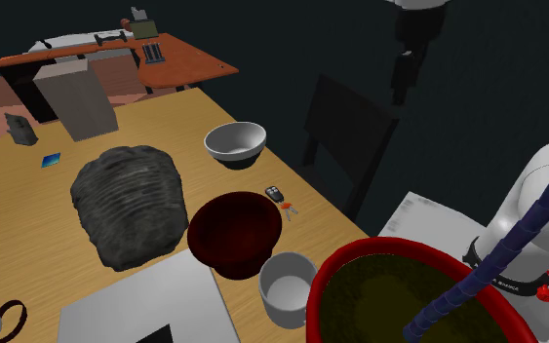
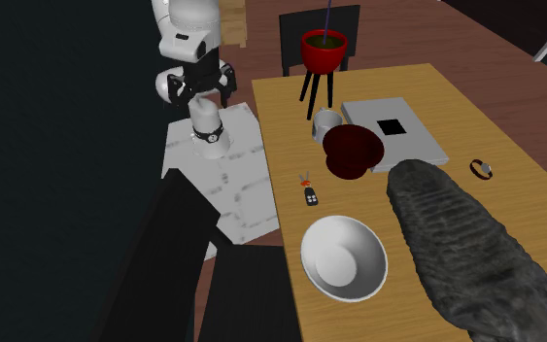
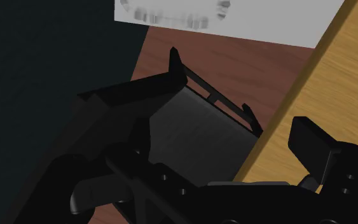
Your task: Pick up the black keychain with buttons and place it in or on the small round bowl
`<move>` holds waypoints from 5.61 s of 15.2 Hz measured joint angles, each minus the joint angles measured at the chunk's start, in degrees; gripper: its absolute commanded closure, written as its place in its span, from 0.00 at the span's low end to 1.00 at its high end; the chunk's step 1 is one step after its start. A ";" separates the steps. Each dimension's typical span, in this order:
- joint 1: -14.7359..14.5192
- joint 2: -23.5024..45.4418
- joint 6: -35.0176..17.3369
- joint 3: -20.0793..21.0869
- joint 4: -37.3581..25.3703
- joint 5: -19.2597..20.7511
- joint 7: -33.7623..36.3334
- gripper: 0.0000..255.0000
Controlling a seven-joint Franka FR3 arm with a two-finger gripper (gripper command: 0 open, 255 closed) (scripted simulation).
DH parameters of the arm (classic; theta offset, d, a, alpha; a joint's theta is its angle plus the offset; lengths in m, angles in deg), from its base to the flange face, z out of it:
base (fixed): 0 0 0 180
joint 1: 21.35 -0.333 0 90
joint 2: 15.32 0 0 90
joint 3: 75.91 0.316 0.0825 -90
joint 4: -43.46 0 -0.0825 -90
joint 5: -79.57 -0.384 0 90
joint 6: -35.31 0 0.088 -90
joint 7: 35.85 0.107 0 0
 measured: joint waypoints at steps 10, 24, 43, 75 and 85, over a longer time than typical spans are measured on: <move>-1.65 7.09 -13.12 6.59 5.14 -5.50 10.74 0.00; -2.09 31.13 -35.55 17.89 0.85 -7.33 29.54 0.00; -1.89 45.81 -47.52 20.87 -2.03 -1.27 39.19 1.00; -2.00 37.28 -31.39 20.14 -10.37 -5.75 35.26 1.00; -2.00 34.99 -23.71 19.66 -15.90 -6.57 34.37 1.00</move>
